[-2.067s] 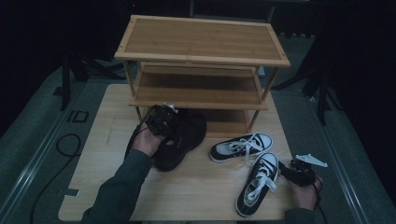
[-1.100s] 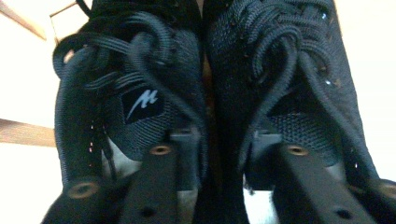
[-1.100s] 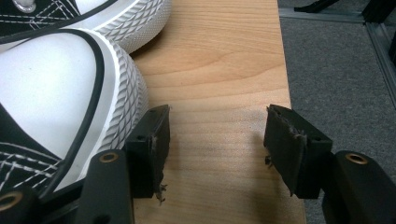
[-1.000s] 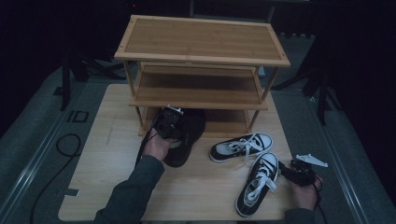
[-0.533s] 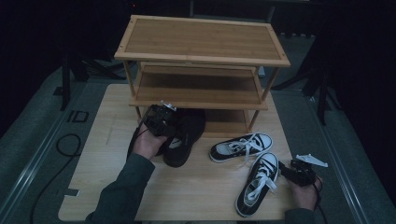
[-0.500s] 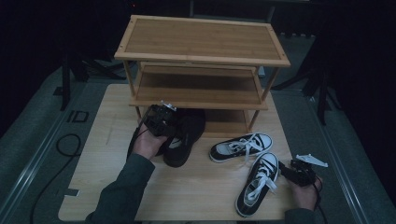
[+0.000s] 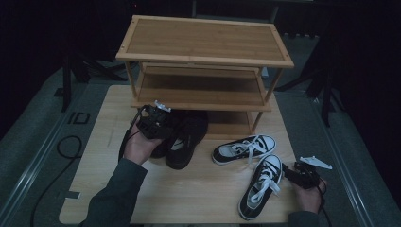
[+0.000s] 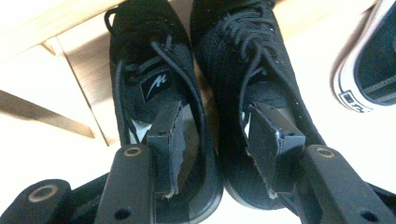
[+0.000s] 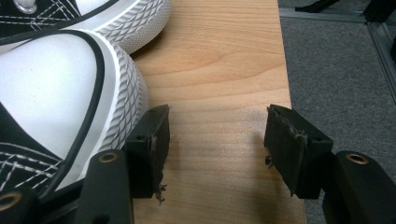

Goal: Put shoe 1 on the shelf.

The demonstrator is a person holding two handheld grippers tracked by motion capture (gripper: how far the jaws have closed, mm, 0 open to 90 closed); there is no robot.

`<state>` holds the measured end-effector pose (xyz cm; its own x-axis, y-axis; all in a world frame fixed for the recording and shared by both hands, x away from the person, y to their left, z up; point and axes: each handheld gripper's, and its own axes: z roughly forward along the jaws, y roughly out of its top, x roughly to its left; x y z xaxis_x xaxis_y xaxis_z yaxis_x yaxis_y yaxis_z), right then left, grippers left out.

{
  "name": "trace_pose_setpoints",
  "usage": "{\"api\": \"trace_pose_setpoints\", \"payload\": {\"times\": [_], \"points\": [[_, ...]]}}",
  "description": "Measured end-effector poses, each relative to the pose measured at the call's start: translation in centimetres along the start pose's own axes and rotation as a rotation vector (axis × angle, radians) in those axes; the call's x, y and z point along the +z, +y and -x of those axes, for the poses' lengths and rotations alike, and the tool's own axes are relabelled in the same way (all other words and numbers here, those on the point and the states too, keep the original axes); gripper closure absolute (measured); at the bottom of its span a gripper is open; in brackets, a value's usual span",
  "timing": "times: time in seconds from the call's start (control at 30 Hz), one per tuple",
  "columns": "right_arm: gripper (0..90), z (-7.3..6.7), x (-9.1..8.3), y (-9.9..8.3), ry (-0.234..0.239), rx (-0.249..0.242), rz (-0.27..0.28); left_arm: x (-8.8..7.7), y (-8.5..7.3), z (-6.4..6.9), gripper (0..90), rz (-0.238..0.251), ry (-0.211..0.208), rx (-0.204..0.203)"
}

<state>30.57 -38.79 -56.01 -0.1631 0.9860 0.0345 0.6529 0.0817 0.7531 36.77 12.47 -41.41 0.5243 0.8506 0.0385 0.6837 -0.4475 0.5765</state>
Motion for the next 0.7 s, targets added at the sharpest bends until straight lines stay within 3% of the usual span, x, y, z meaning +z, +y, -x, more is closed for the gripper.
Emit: {"api": "trace_pose_setpoints", "payload": {"times": [0.2,0.37,0.53,0.7], "points": [[40.2,0.0,0.0,0.0,-0.001,0.0,0.0,-0.1,-0.7,0.4,60.2,-0.008,-0.035,0.036],[40.2,0.0,0.0,0.0,-0.001,0.0,0.0,-0.3,-1.1,0.3,69.0,-0.005,-0.078,0.034],[40.2,0.0,0.0,0.0,-0.001,0.0,0.0,-0.7,-1.5,0.4,75.7,-0.006,-0.091,0.047],[40.3,0.0,0.0,0.0,-0.002,-0.001,0.0,-0.8,-2.0,0.1,89.5,-0.015,-0.093,0.055]]}}
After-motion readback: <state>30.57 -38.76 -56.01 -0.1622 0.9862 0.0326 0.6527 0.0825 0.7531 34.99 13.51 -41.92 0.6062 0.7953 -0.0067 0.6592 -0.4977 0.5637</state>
